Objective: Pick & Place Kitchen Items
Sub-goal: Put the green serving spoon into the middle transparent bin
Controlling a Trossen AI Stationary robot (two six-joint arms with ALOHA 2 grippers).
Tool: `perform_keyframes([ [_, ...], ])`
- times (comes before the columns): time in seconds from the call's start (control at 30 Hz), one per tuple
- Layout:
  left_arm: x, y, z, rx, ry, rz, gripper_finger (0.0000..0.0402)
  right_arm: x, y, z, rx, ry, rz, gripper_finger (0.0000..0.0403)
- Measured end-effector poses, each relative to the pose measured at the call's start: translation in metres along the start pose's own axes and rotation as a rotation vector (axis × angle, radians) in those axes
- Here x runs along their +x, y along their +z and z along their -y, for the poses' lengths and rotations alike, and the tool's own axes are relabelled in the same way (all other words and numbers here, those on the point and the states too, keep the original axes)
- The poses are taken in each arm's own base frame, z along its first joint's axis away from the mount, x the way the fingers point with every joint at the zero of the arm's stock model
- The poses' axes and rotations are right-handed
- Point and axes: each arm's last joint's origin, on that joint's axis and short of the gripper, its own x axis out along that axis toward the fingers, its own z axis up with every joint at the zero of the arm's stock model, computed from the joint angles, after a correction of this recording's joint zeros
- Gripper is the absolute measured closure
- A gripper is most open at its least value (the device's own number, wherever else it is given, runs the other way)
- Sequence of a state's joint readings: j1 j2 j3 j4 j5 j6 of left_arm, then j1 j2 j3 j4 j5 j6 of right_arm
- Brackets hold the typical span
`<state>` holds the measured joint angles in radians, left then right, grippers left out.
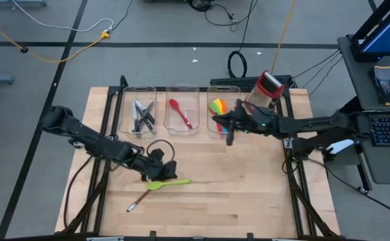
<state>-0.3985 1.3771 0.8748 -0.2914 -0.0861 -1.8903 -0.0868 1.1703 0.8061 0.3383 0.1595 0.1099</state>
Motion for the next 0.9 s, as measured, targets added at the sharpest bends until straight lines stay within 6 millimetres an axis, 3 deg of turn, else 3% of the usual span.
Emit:
perform_keyframes([
  [0.2,0.024,-0.020,0.004,-0.195,0.030,0.027,0.0213,-0.031,-0.008,0.006,0.006,0.013,0.046,0.0403],
  [0.5,0.045,-0.040,-0.014,-0.444,0.058,0.113,0.0213,-0.057,-0.013,0.007,0.007,0.123,0.086,0.0403],
  [0.9,0.064,-0.027,-0.029,-0.488,0.174,0.228,0.0213,-0.066,-0.013,0.004,-0.033,0.191,0.116,0.0403],
])
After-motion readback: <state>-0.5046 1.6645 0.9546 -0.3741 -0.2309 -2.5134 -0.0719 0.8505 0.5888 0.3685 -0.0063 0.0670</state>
